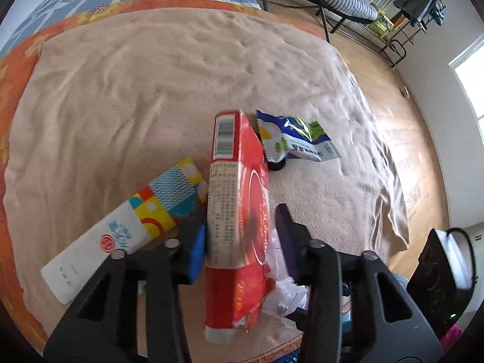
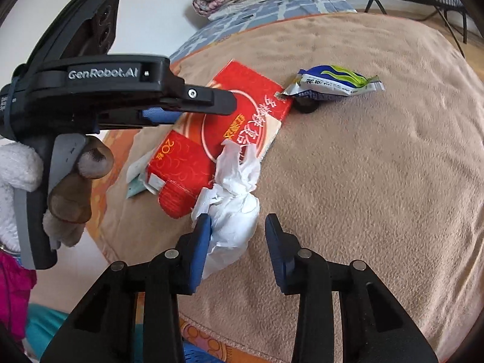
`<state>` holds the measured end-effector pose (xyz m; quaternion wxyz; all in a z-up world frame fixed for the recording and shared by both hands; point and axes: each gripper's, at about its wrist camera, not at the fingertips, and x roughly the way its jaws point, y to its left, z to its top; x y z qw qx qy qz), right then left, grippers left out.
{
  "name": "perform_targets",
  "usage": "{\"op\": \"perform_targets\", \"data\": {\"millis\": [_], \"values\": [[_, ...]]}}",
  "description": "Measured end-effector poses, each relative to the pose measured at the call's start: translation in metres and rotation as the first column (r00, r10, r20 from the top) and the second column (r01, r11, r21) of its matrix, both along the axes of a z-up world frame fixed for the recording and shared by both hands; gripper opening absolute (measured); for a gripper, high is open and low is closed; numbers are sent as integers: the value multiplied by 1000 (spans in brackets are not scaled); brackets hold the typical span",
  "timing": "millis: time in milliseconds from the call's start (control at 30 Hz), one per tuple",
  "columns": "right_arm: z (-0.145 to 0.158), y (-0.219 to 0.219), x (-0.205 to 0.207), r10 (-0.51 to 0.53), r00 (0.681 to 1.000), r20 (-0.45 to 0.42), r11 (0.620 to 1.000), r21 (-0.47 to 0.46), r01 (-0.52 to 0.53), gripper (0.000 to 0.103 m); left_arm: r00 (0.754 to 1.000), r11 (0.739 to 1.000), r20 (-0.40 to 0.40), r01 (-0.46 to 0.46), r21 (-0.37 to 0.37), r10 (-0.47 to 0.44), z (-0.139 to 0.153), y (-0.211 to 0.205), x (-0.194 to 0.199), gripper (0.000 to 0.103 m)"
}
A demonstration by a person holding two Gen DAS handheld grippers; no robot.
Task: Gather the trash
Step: 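Grasp the red tissue box with the left gripper while the right grasps the crumpled tissue, then carry the tissue box and crumpled tissue over the blue basket with both grippers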
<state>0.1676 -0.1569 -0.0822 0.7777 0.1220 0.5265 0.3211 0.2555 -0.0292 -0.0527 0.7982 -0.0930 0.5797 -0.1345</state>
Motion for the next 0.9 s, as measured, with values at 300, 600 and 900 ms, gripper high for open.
{"op": "perform_targets", "data": {"millis": [300, 600, 900], "values": [[0, 8, -2, 18, 1000, 11, 999, -33, -17, 37, 1000, 1000, 10, 18, 11, -18, -16, -14, -6, 18], [4, 10, -6, 27, 999, 42, 999, -33, -25, 19, 997, 999, 76, -1, 34, -1, 3, 3, -17, 17], [25, -9, -15, -19, 997, 78, 999, -37, 22, 18, 993, 998, 121, -11, 55, 4, 27, 14, -50, 17]]}}
